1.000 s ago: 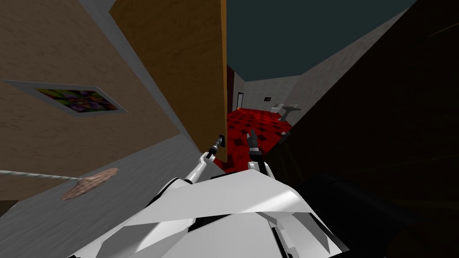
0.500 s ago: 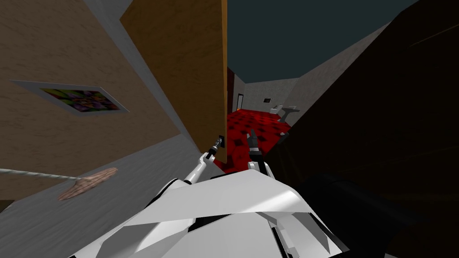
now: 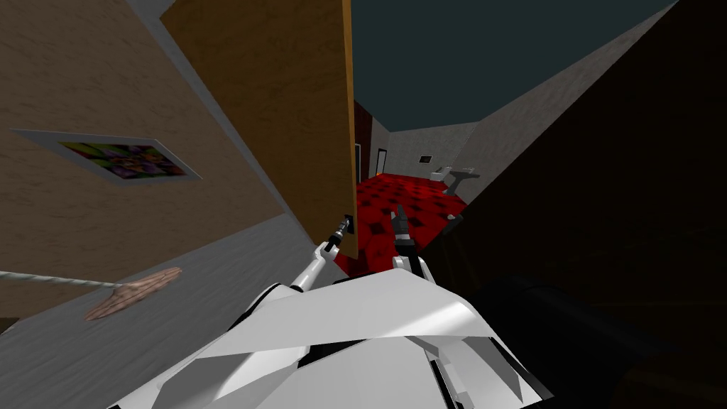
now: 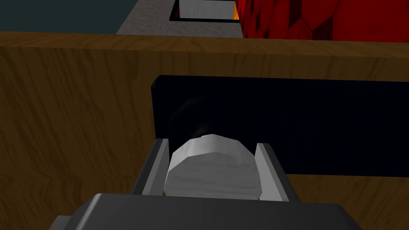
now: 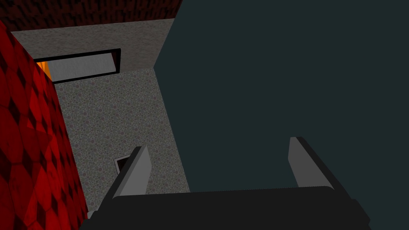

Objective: Push the door open

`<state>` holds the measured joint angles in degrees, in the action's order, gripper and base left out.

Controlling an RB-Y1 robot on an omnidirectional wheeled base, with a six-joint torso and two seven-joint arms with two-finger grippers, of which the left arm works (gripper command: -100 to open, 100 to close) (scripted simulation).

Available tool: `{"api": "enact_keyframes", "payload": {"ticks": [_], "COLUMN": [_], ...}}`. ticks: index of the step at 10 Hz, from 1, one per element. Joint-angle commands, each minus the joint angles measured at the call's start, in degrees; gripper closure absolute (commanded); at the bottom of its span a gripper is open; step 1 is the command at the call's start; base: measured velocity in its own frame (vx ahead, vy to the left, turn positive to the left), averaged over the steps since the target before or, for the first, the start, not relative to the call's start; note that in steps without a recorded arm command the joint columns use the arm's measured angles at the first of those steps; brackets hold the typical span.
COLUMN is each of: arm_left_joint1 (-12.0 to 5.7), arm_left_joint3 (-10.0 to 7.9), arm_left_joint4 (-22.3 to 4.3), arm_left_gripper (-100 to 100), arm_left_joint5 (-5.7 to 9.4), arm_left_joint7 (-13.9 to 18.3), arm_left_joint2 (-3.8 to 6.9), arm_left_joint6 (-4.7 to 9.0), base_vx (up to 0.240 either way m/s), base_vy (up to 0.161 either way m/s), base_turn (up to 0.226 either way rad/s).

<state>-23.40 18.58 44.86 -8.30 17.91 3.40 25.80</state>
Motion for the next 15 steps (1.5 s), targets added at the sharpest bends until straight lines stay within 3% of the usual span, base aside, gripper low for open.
{"api": "enact_keyframes", "payload": {"ticks": [1, 4, 6, 7, 9, 10, 11, 15], "arm_left_joint1": [-0.21, -0.19, -0.19, -0.18, -0.18, -0.17, -0.17, -0.15], "arm_left_joint3": [-1.04, -3.34, -3.83, -5.39, -5.39, -6.99, -6.99, -10.15], "arm_left_joint4": [0.19, -0.04, -0.09, -0.24, -0.24, -0.4, -0.4, -0.72], "arm_left_gripper": [100, 100, 100, 100, 100, 100, 100, 100], "arm_left_joint5": [0.23, 0.81, 0.93, 1.33, 1.33, 1.74, 1.74, 2.54], "arm_left_joint7": [-0.44, -1.42, -1.62, -2.29, -2.29, -2.97, -2.97, -4.31], "arm_left_joint2": [0.45, 0.97, 1.07, 1.33, 1.33, 1.54, 1.54, 1.79], "arm_left_joint6": [0.06, -0.09, -0.12, -0.23, -0.23, -0.33, -0.33, -0.55], "base_vx": [0.17, 0.156, 0.094, 0.102, 0.08, 0.116, 0.128, 0.129], "base_vy": [-0.135, -0.16, -0.128, -0.139, -0.096, -0.113, -0.134, -0.136], "base_turn": [0.025, 0.057, 0.041, 0.074, 0.045, 0.07, 0.09, 0.088]}}
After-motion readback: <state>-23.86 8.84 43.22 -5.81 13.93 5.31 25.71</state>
